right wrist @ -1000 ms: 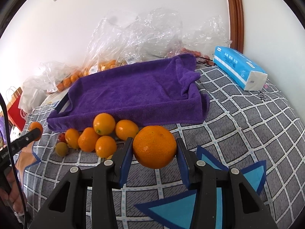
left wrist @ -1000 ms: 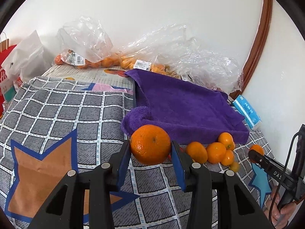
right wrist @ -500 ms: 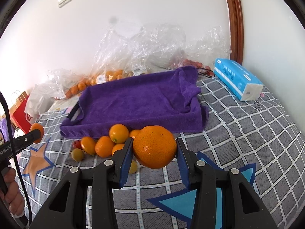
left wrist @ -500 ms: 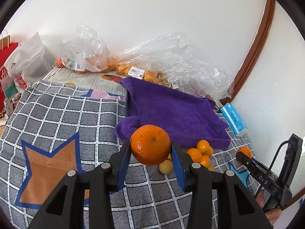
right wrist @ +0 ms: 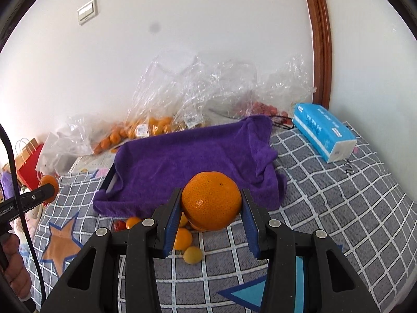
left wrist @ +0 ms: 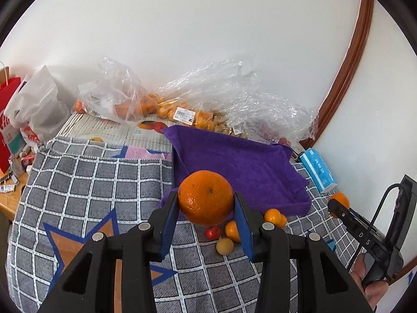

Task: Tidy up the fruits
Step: 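Lift the left tool's orange toward the purple towel tray while the right tool carries its orange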

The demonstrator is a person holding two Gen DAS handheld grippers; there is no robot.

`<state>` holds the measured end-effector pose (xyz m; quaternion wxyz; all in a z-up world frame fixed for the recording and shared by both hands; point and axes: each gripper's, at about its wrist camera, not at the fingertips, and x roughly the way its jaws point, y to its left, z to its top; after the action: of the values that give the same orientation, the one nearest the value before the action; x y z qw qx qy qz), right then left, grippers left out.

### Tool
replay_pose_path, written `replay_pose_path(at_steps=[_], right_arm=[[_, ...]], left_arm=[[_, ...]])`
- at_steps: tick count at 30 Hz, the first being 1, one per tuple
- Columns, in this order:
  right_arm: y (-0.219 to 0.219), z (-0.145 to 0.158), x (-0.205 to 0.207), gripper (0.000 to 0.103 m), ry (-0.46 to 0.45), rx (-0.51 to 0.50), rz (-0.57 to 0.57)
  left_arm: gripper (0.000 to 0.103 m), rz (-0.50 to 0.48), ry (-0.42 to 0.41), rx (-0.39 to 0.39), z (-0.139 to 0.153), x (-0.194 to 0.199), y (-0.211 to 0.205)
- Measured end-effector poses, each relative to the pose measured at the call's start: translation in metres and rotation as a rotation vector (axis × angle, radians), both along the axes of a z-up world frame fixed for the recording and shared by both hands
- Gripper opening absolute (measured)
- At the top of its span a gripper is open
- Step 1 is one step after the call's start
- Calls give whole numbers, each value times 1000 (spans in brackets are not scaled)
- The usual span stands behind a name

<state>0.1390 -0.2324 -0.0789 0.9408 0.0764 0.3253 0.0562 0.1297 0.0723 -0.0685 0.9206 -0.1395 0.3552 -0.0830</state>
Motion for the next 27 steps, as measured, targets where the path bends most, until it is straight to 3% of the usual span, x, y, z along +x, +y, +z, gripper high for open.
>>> replay_pose_path(at_steps=[27], right_arm=[[15, 32, 42, 44, -45, 0, 6]], left_arm=[[40, -31, 3, 10, 21, 51, -6]])
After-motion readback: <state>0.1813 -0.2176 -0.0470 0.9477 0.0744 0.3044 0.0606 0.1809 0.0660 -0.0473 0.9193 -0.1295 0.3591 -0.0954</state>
